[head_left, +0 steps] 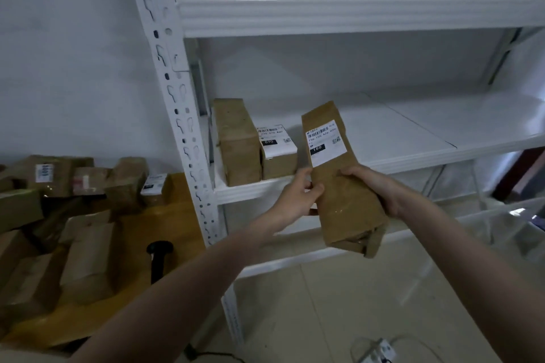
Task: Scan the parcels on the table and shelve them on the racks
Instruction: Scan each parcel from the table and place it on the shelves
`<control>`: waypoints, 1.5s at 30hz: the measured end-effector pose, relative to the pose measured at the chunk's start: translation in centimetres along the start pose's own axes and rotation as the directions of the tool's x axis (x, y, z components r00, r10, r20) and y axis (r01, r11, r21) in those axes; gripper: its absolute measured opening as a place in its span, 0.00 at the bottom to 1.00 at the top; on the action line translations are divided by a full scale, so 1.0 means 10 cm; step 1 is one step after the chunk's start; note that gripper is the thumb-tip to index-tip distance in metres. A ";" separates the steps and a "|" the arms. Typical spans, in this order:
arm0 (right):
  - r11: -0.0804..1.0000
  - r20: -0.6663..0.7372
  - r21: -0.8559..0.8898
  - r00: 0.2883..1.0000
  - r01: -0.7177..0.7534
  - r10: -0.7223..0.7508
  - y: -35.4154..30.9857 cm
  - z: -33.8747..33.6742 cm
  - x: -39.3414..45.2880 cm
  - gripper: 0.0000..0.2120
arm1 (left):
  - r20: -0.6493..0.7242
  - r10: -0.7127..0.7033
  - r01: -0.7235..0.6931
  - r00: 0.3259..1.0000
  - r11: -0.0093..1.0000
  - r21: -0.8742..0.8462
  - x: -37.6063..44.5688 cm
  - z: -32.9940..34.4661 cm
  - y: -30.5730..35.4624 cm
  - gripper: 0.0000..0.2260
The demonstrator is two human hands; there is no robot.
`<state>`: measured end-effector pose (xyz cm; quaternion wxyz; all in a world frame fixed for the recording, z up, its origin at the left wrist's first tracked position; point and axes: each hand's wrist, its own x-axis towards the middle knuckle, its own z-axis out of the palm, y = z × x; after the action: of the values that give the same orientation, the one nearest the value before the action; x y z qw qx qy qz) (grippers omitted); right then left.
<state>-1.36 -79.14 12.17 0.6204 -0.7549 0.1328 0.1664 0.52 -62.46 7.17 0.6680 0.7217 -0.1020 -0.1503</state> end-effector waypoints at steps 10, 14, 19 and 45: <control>0.935 -0.001 -0.352 0.999 -0.037 0.039 -0.68 -0.26 1.25 0.18 | -0.272 -0.017 0.049 0.962 0.992 0.112 0.67 0.05 -0.02 0.17; 0.909 0.037 -0.417 0.999 0.010 0.006 -0.83 -0.17 1.66 0.18 | -0.343 0.006 0.062 0.939 0.980 0.188 0.51 -0.03 -0.18 0.09; 0.893 0.066 -0.446 0.997 0.055 -0.028 -0.87 0.04 2.00 0.18 | -0.406 -0.073 0.185 0.911 0.952 0.244 0.07 -0.26 -0.52 0.13; 0.652 0.646 -0.503 0.748 0.568 -0.154 0.46 4.22 1.00 0.24 | -0.897 -0.176 0.617 0.406 0.776 0.128 -1.99 -3.58 -2.08 0.12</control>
<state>2.26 -38.60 -3.44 0.3352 -0.8550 -0.2814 0.2781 -6.52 -20.34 -9.64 0.3882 0.8323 0.3856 0.0889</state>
